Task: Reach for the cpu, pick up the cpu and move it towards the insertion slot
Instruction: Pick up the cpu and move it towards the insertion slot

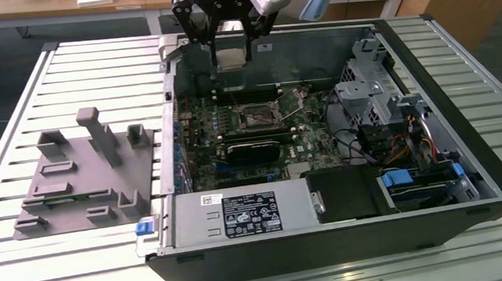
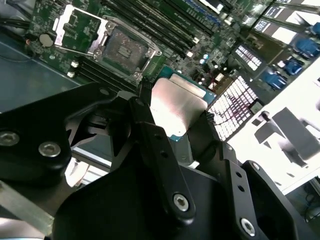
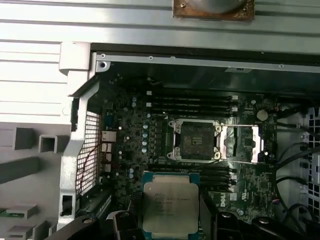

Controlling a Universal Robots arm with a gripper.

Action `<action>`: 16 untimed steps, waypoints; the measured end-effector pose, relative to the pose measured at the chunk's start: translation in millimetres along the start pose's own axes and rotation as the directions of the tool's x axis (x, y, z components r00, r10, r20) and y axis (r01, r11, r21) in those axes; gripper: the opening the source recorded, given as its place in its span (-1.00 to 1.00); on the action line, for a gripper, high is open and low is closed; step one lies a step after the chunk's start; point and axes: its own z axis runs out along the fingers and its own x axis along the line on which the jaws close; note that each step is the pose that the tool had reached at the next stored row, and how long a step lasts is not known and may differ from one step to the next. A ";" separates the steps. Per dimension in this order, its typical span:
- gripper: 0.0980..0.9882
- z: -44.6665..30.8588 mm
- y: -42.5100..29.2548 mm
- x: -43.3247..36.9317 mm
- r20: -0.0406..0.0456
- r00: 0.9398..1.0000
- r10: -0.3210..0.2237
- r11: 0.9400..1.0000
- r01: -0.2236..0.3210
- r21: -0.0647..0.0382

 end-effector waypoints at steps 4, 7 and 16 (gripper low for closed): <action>0.00 2.5 2.2 -7.6 0.000 1.000 0.006 1.000 -0.006 0.000; 0.00 5.3 3.9 -11.0 0.001 1.000 0.013 1.000 -0.013 0.000; 0.00 12.9 20.8 -15.4 0.001 1.000 0.020 1.000 -0.020 0.000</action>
